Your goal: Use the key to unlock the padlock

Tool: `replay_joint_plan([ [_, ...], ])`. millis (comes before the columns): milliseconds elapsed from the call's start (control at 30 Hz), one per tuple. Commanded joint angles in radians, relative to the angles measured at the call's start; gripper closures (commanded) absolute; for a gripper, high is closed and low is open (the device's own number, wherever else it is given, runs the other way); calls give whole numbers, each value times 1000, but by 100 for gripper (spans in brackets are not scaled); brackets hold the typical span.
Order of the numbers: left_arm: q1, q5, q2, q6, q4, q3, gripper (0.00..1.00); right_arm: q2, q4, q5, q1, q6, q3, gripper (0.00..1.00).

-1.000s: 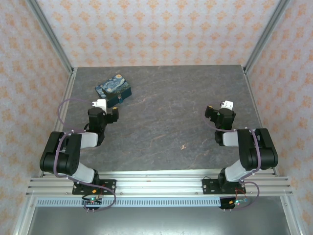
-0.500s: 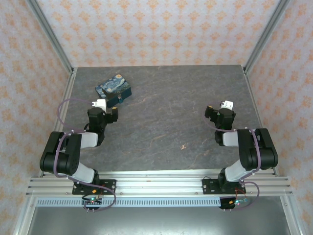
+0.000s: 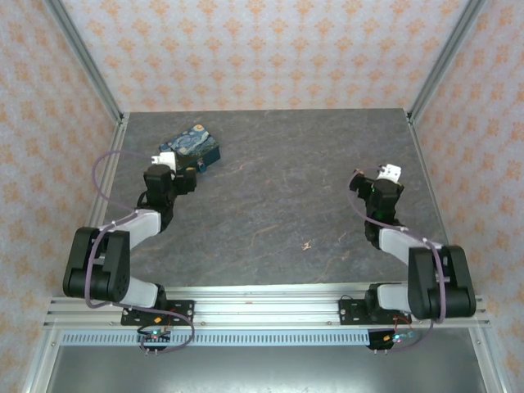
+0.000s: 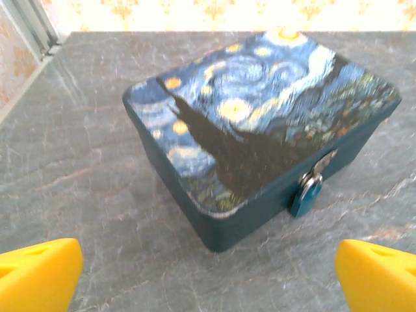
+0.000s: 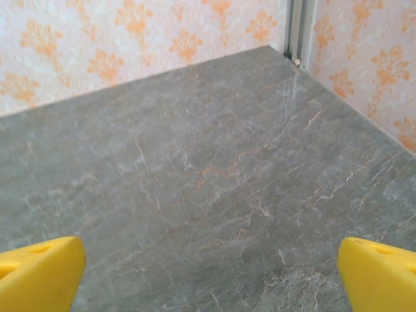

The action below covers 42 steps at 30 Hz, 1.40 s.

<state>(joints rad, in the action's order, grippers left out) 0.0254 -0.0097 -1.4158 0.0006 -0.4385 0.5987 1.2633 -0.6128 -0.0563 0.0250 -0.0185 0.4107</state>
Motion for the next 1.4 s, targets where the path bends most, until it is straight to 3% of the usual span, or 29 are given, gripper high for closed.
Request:
replay_joint_plan([
  [0,-5,-34,42,-40,161,68,0,-73,189,-30,-8,-153,50,1],
  [100,-5,-30,34,-104,244,155,0,-168,323,-69,-11,-339,82,1],
  [233,-6,-30,-39,-165,387,333,0,-227,367,78,-13,-360,99,1],
  [367,-5,-27,-154,-184,505,539,0,-182,494,260,-11,-380,187,1],
  [533,-12,-31,-355,-227,739,865,0,-61,747,360,-10,-368,353,1],
  [733,-15,64,-675,-243,1044,1312,0,33,1082,239,-3,-329,540,1],
  [933,-19,115,-933,-235,1236,1668,0,104,1217,142,1,-274,621,1],
  [1200,-27,146,-1080,-278,1286,1830,0,211,1333,13,6,-266,693,1],
  [1367,-20,249,-1089,-303,1308,1835,0,170,1282,71,6,-365,659,1],
])
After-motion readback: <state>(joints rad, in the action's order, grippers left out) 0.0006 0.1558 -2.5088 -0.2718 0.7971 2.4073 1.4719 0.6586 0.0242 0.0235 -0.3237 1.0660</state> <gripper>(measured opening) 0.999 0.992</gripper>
